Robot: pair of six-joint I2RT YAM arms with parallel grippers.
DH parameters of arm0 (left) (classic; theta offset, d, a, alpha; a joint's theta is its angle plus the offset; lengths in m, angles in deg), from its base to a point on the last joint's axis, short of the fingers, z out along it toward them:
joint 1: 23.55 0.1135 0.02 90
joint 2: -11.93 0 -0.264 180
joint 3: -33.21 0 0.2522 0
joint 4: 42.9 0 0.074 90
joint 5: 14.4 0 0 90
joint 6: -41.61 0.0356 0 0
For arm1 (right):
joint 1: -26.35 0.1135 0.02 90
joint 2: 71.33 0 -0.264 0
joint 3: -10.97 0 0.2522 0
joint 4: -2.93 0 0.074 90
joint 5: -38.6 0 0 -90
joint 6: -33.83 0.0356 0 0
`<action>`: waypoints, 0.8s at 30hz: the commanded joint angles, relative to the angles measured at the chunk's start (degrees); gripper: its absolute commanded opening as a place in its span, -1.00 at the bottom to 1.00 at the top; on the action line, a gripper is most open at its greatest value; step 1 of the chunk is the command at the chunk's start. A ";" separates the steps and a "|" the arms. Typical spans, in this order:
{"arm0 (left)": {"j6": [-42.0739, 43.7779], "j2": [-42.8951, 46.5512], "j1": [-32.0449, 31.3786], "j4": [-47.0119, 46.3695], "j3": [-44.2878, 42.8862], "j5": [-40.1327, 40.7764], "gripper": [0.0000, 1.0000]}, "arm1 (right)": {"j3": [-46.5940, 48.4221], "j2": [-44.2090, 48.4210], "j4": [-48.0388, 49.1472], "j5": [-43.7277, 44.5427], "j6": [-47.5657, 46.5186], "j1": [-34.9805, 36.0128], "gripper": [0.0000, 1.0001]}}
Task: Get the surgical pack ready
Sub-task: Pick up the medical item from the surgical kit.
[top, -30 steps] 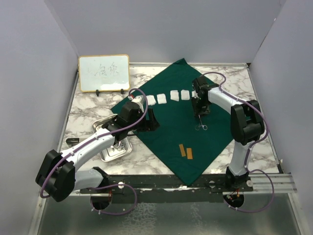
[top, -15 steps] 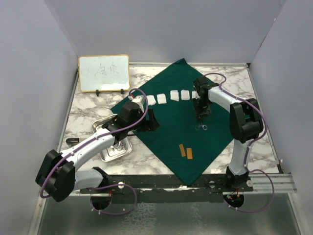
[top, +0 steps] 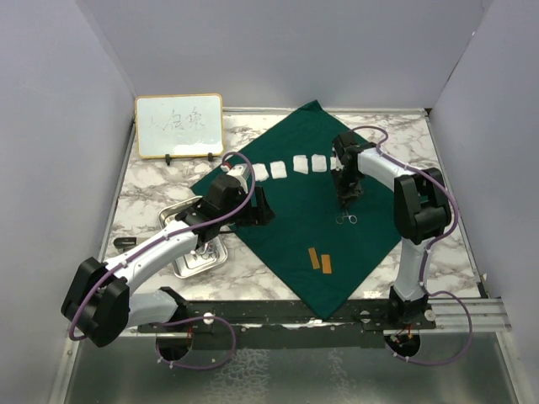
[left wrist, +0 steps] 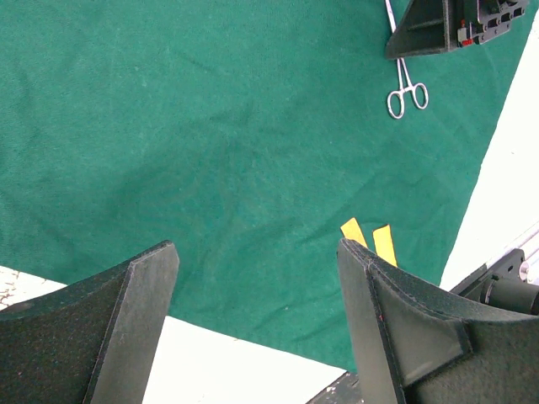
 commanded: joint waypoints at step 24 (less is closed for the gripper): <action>-1.58 -2.79 -0.33 -1.92 -2.23 -3.21 0.59 | -7.42 8.90 13.86 -6.79 -3.41 -0.34 -0.98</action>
